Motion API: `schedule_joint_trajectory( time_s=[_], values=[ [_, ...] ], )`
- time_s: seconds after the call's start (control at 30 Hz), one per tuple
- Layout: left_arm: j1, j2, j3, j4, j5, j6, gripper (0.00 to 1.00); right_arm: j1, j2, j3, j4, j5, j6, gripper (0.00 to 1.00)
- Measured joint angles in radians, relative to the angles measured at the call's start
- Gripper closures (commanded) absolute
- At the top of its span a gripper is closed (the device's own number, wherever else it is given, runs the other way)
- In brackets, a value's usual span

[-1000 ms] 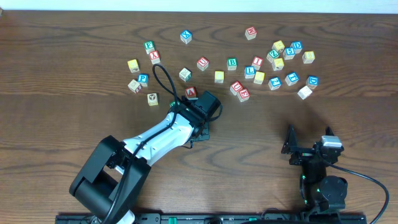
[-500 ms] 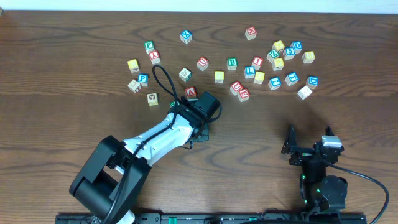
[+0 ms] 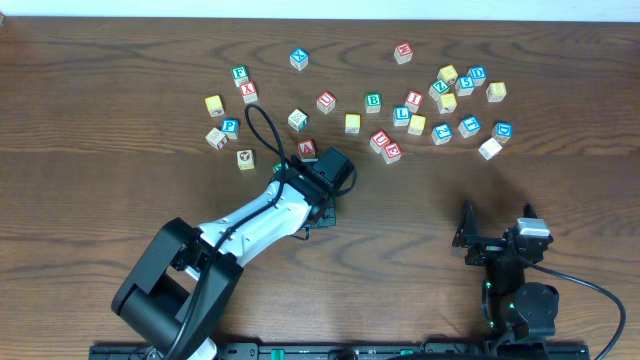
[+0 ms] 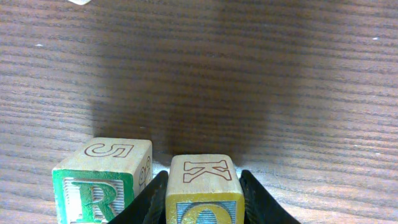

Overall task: Spell out ROBOT
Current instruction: 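Set the O block down beside the R block and hold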

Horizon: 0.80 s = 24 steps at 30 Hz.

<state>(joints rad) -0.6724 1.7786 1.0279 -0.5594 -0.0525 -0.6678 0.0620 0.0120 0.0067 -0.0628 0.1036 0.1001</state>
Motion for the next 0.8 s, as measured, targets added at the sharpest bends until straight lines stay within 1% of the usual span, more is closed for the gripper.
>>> schedule_joint_trajectory(
  time_s=[0.1,0.13,0.2,0.8],
  values=[
    [0.0,0.0,0.0,0.0,0.0,-0.002,0.69,0.0,0.0,0.0,0.0,0.0,0.0,0.01],
    [0.0,0.0,0.0,0.0,0.0,-0.003,0.66,0.0,0.0,0.0,0.0,0.0,0.0,0.01],
    [0.0,0.0,0.0,0.0,0.0,-0.007,0.64,0.0,0.0,0.0,0.0,0.0,0.0,0.01],
    [0.0,0.0,0.0,0.0,-0.003,-0.009,0.64,0.0,0.0,0.0,0.0,0.0,0.0,0.01]
  ],
)
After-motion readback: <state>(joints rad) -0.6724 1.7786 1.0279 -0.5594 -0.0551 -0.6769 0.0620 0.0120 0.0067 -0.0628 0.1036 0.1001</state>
